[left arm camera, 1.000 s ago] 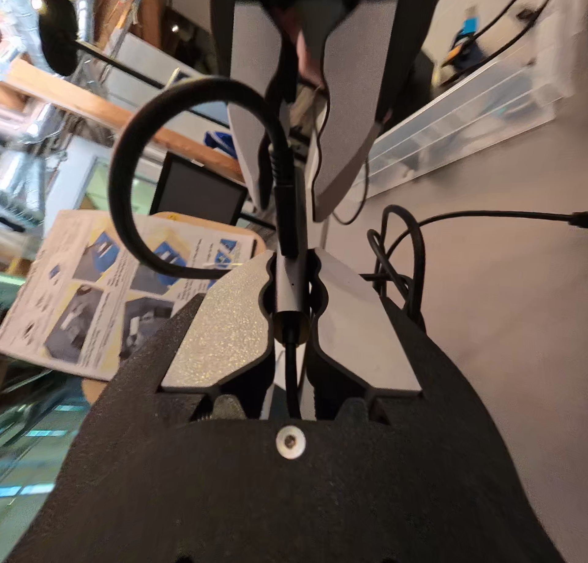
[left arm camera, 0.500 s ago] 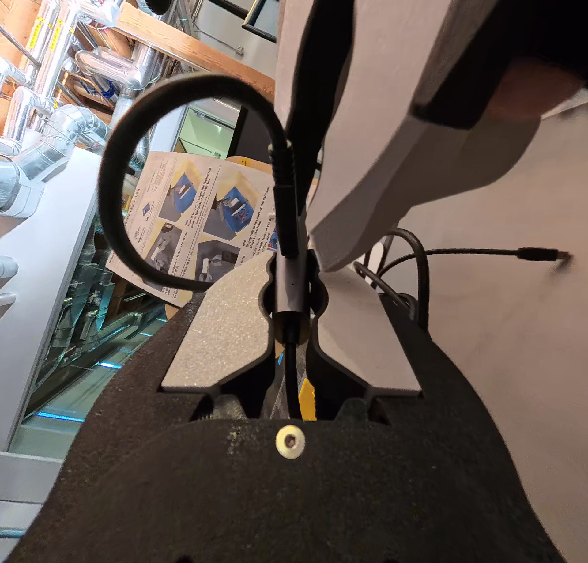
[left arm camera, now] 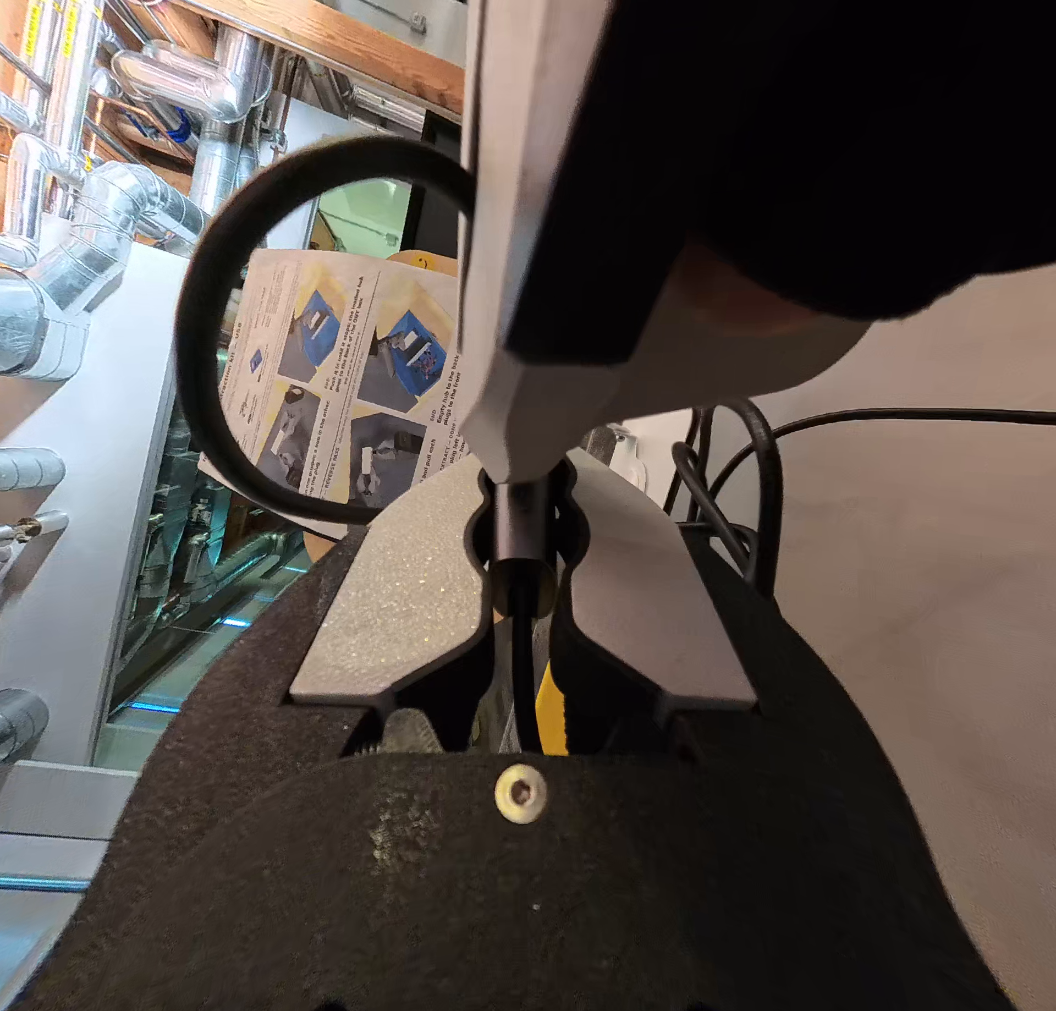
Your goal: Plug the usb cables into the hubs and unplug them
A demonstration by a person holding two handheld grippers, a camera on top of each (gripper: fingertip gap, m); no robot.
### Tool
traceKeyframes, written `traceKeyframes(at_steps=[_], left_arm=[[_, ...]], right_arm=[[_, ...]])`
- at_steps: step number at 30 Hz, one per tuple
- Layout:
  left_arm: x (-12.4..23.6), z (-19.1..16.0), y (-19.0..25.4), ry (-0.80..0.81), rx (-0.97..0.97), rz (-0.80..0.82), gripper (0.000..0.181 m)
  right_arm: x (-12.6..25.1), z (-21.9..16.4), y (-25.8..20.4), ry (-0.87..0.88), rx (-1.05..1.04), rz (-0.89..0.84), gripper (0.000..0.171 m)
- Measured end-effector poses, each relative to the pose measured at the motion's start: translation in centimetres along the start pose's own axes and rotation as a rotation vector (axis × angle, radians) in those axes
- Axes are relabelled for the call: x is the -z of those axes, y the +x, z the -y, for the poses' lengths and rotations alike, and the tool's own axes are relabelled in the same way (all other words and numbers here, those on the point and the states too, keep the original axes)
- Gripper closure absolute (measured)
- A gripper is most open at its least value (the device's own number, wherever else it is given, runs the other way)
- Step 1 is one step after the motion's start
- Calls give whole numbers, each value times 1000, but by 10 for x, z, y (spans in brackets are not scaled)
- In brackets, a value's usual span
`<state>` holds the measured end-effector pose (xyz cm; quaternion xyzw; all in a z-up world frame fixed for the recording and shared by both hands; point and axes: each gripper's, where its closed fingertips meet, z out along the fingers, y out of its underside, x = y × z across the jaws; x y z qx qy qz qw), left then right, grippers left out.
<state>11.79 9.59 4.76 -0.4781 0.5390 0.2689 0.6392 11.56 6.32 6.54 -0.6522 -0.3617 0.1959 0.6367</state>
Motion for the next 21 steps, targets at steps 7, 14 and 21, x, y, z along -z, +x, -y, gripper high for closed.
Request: traceKeyframes(at_steps=[7, 14, 21], left_arm=[[-3, -1, 6, -15, 3, -18, 164], [-3, 1, 5, -30, 30, -6, 164], [-5, 1, 9, -34, 50, -25, 164]], right_arm=[[-1, -5, 3, -37, -20, 28, 153], [1, -3, 4, -15, -2, 18, 154], [1, -6, 5, -29, 34, -9, 154]])
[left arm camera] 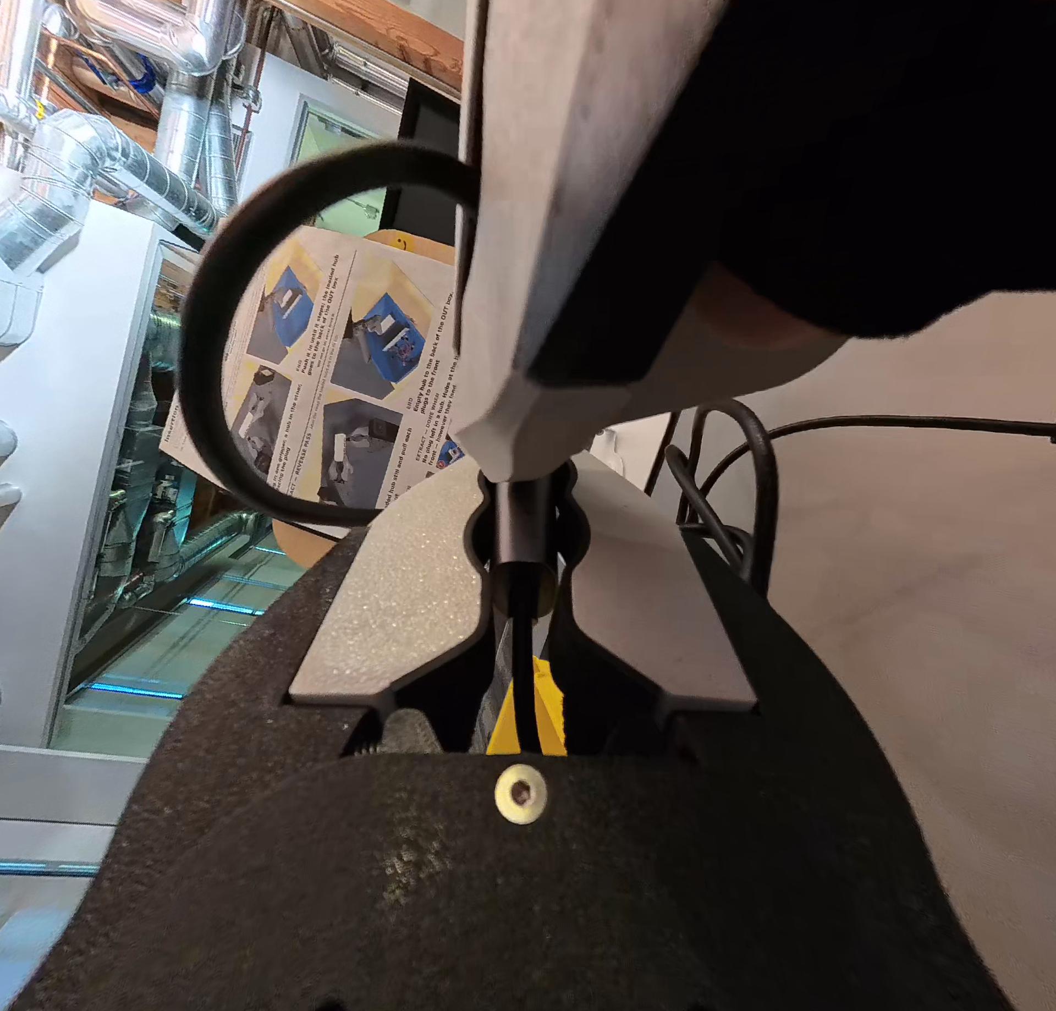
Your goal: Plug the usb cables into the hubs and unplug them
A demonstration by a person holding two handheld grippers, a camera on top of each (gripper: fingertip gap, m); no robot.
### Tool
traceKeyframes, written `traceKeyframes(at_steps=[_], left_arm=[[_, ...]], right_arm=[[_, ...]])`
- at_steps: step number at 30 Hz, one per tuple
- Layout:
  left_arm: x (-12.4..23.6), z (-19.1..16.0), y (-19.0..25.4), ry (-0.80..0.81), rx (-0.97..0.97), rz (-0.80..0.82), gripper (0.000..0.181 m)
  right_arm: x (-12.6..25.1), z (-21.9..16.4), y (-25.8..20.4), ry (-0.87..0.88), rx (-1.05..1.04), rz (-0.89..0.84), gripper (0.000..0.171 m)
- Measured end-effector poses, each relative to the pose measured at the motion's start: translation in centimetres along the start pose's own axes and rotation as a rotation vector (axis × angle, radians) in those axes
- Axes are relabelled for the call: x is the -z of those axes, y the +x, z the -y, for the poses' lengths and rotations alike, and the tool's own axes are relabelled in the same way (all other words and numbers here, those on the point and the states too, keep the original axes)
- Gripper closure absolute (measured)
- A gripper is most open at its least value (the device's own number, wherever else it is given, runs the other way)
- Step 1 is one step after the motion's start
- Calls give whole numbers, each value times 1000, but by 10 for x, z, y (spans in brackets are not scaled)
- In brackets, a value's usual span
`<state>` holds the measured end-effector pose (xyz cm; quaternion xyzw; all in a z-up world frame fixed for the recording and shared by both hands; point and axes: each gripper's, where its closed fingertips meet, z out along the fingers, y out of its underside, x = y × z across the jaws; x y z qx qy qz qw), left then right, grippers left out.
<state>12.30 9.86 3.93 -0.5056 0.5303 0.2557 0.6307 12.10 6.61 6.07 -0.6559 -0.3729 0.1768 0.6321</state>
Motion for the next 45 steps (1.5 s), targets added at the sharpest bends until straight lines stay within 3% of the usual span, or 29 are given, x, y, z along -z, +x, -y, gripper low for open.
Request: traceKeyframes(at_steps=[15, 23, 30, 45], left_arm=[[-5, -2, 7, -24, -44, -5, 164], [-1, 7, 6, 71, -103, 57, 163], [-4, 0, 13, -29, -66, -11, 164], [3, 7, -3, 7, -79, 51, 164]], right_arm=[[0, -10, 1, -72, -81, 41, 154], [5, -7, -2, -55, -139, 109, 154], [2, -15, 1, -66, -208, 155, 154], [10, -3, -3, -47, -161, 95, 153]])
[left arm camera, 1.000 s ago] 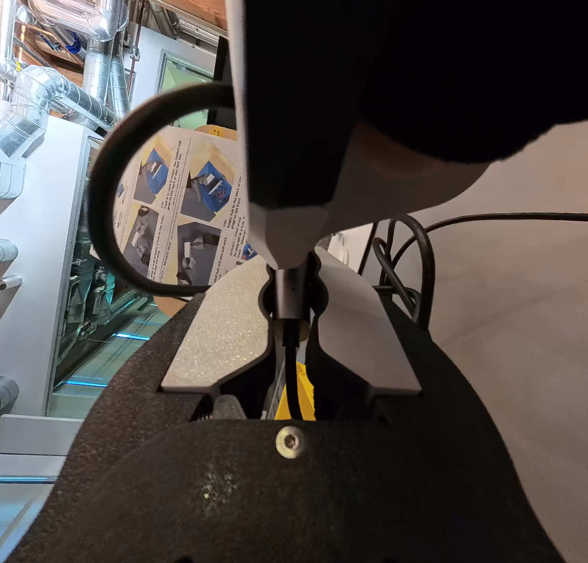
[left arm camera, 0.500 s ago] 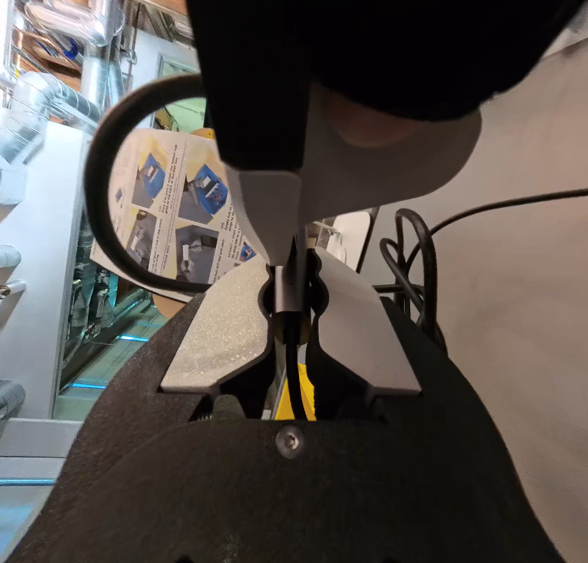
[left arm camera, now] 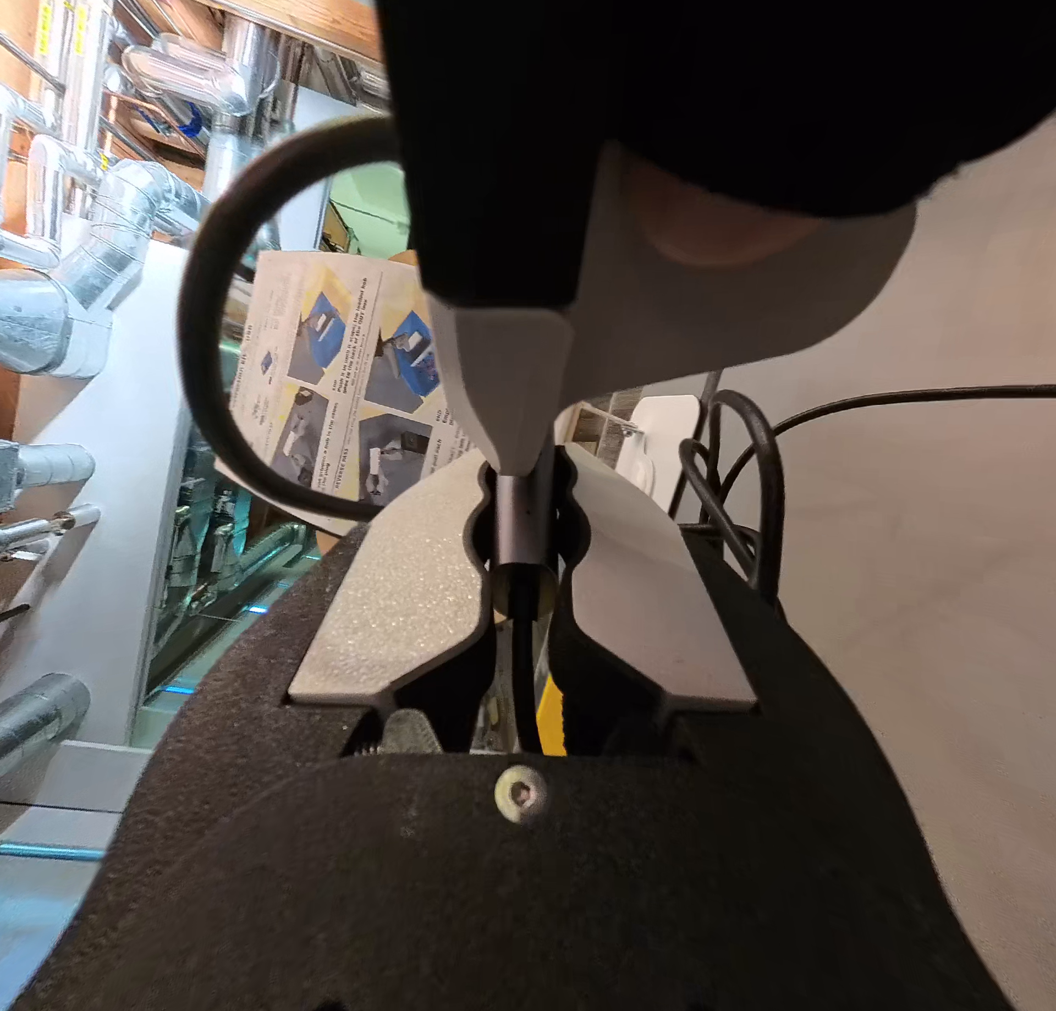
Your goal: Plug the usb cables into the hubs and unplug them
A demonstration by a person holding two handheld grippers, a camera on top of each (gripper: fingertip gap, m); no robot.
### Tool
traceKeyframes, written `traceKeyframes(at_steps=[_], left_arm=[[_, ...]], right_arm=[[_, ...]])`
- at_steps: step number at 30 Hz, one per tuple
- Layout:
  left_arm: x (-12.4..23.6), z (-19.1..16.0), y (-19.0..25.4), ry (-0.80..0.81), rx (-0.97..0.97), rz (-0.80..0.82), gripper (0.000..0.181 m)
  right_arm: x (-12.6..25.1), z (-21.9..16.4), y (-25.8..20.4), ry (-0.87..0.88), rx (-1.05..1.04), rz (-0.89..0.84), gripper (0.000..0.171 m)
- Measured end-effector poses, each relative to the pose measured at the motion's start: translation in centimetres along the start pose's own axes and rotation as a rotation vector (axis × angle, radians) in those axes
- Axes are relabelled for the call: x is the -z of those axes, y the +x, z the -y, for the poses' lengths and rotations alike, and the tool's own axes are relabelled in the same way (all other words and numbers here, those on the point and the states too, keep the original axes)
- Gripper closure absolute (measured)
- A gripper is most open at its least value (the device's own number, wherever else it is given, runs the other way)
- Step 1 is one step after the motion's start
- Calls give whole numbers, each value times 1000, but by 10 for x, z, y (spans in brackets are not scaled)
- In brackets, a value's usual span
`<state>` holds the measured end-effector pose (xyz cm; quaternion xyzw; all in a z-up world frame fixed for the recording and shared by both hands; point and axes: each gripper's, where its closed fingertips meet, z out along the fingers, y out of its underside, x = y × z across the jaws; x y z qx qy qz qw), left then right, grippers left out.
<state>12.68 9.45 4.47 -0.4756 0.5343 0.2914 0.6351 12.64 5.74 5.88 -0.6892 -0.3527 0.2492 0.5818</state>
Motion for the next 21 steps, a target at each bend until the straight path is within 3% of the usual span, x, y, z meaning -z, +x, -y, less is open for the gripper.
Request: traceKeyframes(at_steps=[21], left_arm=[[6, 7, -16, -22, -68, 121, 164]], right_arm=[[7, 8, -2, -6, 53, -71, 152]])
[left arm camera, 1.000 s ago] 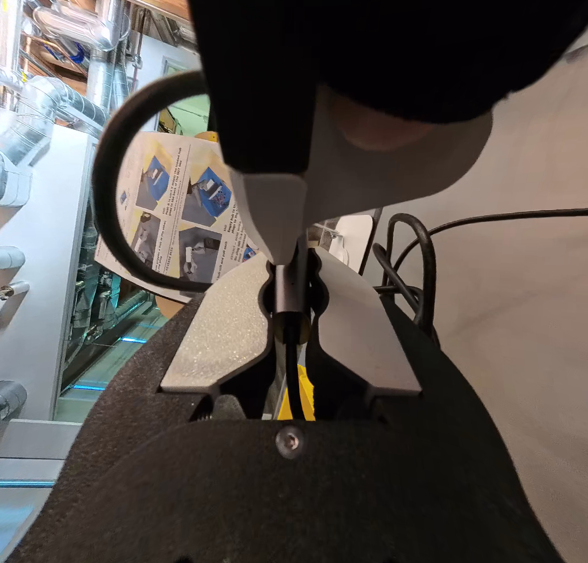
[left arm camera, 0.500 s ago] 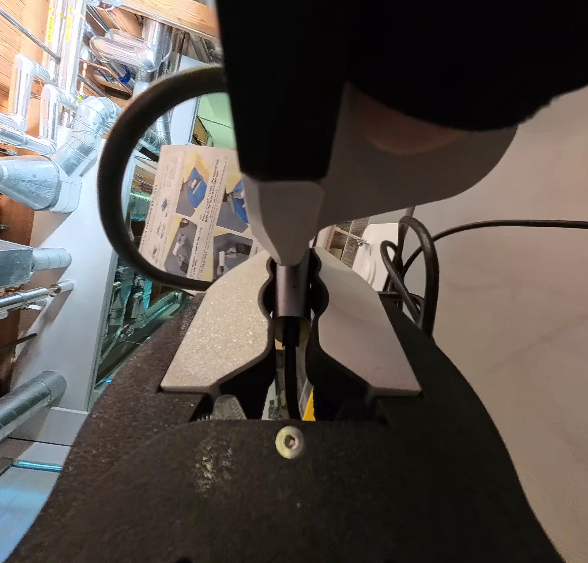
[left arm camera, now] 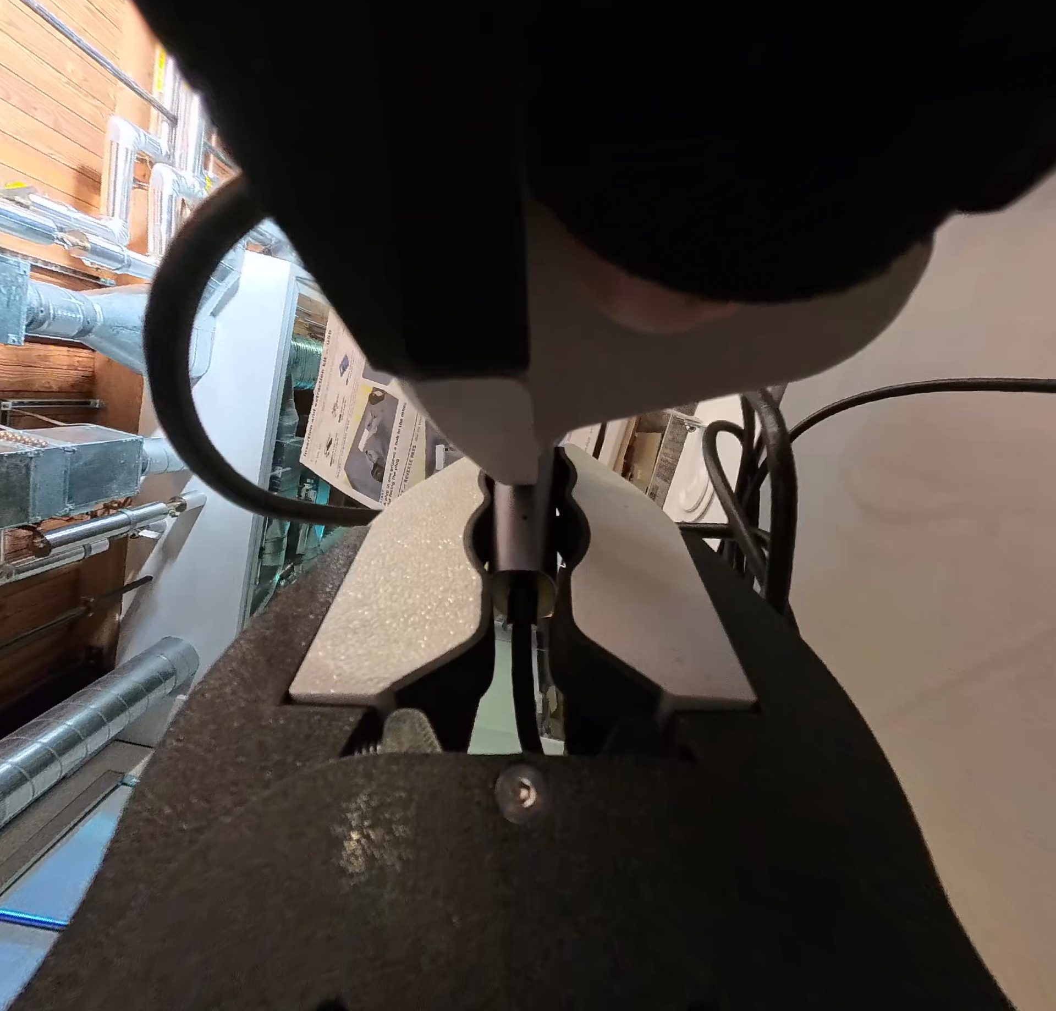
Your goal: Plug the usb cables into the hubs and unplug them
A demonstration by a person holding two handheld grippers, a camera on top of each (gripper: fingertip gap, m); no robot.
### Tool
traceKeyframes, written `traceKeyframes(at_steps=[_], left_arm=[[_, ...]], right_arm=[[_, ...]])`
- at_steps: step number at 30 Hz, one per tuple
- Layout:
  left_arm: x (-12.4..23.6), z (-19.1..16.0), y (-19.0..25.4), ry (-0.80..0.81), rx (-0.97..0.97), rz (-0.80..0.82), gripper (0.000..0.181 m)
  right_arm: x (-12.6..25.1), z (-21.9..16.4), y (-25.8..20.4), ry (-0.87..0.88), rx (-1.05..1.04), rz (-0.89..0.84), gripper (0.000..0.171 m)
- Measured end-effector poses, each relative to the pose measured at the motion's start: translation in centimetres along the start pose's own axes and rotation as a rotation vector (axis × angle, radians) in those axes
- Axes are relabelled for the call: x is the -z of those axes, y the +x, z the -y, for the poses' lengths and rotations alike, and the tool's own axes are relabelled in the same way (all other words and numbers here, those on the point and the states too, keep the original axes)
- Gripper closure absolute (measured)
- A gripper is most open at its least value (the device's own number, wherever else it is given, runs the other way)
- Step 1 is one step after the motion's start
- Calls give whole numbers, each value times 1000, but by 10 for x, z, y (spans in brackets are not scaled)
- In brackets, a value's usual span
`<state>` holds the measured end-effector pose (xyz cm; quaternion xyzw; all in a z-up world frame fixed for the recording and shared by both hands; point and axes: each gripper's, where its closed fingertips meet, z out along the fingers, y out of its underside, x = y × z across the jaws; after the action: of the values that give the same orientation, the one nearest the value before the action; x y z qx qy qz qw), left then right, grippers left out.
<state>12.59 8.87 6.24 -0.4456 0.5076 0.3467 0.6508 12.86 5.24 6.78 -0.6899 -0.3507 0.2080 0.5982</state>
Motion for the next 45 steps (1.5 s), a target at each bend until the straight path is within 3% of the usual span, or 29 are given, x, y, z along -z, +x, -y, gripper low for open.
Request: traceKeyframes(at_steps=[15, 22, 34, 45], left_arm=[[-2, 1, 5, 25, 43, -36, 164], [9, 13, -9, 131, -52, 111, 163], [18, 28, -7, 262, 14, 4, 164], [11, 20, 6, 165, 42, -77, 164]], right_arm=[[2, -2, -2, -10, 99, -30, 153], [10, 8, -8, 28, 93, 9, 154], [10, 9, -11, 39, 60, 149, 154], [4, 0, -7, 26, 3, 207, 154]])
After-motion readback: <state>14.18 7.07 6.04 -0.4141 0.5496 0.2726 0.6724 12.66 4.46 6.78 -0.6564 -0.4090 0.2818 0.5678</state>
